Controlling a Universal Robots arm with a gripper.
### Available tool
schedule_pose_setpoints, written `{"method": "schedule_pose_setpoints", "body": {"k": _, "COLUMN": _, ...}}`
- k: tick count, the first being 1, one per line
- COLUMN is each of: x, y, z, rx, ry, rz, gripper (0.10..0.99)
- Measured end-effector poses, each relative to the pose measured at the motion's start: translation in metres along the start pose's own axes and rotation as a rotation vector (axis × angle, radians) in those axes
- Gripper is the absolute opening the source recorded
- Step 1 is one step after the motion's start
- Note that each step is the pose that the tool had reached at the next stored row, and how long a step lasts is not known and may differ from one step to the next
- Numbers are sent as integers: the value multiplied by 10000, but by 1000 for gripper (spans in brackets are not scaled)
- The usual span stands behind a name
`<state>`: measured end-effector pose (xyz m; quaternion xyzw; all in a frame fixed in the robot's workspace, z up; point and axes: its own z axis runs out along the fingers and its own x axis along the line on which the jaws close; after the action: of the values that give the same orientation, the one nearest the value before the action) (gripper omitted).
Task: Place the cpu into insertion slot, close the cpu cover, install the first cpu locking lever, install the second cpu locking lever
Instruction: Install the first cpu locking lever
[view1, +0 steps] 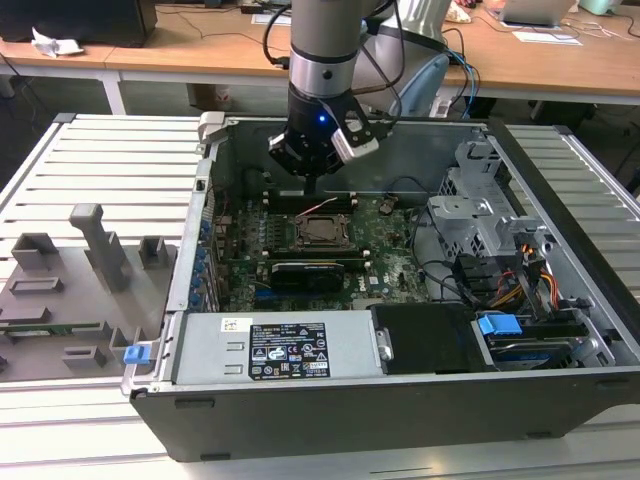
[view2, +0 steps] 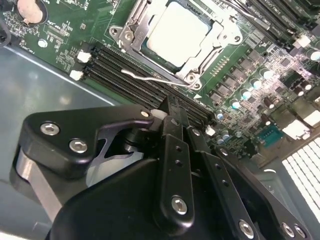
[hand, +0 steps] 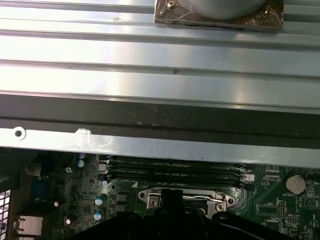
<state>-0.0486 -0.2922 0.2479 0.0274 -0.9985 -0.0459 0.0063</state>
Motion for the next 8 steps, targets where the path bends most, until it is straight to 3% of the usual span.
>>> {"method": "schedule_pose_setpoints", "body": {"k": 8, "x": -33, "y": -11, "z": 101, "rx": -3, "ry": 1, "rz": -3, "gripper": 106}}
